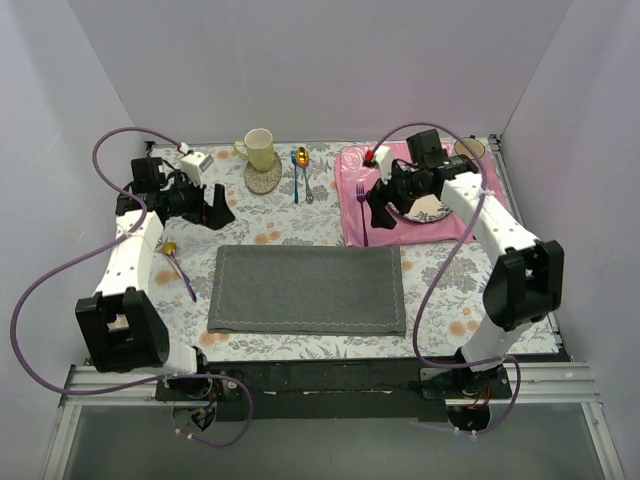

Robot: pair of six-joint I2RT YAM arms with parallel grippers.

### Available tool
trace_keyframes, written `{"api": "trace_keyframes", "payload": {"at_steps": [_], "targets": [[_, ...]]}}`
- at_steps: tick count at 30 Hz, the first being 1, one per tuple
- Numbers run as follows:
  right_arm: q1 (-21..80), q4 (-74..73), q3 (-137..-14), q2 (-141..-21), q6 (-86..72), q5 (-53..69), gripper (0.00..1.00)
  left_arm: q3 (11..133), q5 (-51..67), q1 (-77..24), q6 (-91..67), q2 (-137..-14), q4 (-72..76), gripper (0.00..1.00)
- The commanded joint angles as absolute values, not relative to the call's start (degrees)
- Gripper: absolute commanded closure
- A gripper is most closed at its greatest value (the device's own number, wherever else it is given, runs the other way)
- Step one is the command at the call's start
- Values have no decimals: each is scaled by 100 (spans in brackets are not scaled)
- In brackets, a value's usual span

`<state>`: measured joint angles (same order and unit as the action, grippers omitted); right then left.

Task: Fold the napkin into a case and place the utensils inside
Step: Move the rectangle-folded napkin to the center of the board.

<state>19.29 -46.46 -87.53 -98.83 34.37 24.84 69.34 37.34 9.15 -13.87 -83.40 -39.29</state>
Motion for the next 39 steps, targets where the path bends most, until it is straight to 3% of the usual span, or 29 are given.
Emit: {"api": "trace_keyframes", "payload": {"at_steps": [1,4,5,8,11,20,29,39], "targets": [[1925,-2887,-8738,-8878,1990,3060,1,7285,4349,817,-2653,-7682,-2850,2],[1925,-1943,-8210,-8570,1125,2961,1,7322,4982,817,-3460,-7760,-2394,2],[1925,-1977,-8183,-8622,1343,3571,2,7243,5079,817,-3706,-7796,-2199,2],[1942,-2862,-8366,-9156,1467,4793,2,7110,5257,573,-3877,-8242,-2380,2],[2047,-4453,-8508,-9728,2230,5132,1,7085,4589,81,-2728,-8647,-3610,2],[2557,-4790,-6813,-9809,2997,4141,3,5961,3254,-281,-652,-8710,-4772,2],[2663,-4719,-6258,-10292,3286,2963,4,4940,2382,-913,-255,-8596,-4500,2],[2514,-5080,-5766,-10038,3594,2567,3,4562,2241,-1775,-562,-8350,-4596,2]]}}
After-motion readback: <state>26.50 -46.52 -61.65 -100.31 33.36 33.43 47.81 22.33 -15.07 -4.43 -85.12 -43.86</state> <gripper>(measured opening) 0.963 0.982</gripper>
